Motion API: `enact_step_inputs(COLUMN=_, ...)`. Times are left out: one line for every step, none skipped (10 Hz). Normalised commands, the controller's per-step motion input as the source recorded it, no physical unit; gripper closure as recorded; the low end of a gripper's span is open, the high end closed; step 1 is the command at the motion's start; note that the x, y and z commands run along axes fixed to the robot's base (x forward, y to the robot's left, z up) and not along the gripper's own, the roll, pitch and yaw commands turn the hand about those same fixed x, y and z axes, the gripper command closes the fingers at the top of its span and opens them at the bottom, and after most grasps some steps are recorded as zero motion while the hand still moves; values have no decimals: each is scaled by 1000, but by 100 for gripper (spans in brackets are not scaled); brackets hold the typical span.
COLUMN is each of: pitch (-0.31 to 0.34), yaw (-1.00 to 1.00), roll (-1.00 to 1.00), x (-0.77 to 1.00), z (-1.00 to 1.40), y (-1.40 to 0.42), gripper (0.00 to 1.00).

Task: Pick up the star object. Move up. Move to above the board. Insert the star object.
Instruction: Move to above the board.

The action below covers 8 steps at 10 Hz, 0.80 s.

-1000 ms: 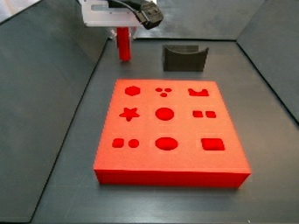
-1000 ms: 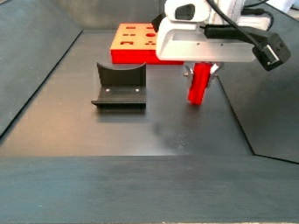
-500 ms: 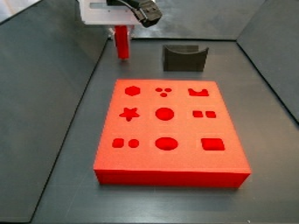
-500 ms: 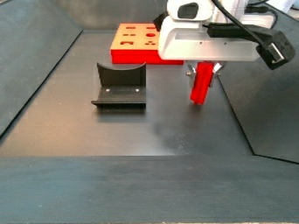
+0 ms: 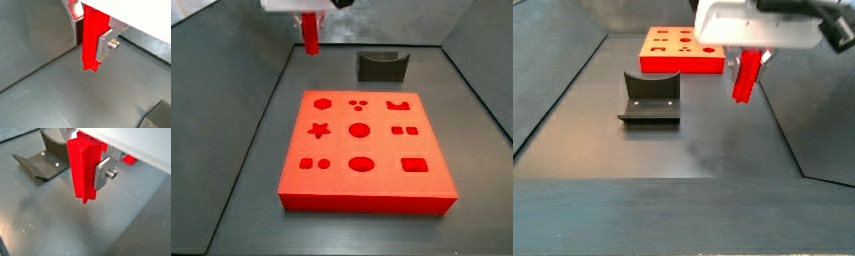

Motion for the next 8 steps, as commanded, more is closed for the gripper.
enact_step_inputs(pitch=-63, yaw=197, roll=1, x=-126, z=1000, y=262, gripper=100)
enact_step_inputs(pitch=-62, yaw=191, roll=15, x=-134, z=1000, y=273, gripper=100)
enact_step_inputs(pitch=-48, yaw=129, roll=27, x=-135, z=1000, y=240, gripper=100)
enact_step_inputs(pitch=-39, yaw=91, roll=37, x=-129, z=1000, y=219, gripper=100)
enact_step_inputs(pitch=4, yaw=29, roll=60, x=-119, z=1000, y=184, gripper=100)
enact_step_inputs(pitch=24, yaw=9, roll=66, x=-108, z=1000, y=157, gripper=100)
enact_step_inputs(pitch=35, yaw=8, roll=69, x=-101, z=1000, y=133, gripper=100)
enact_step_inputs(pitch=44, yaw=10, roll=73, x=-92, z=1000, y=117, gripper=100)
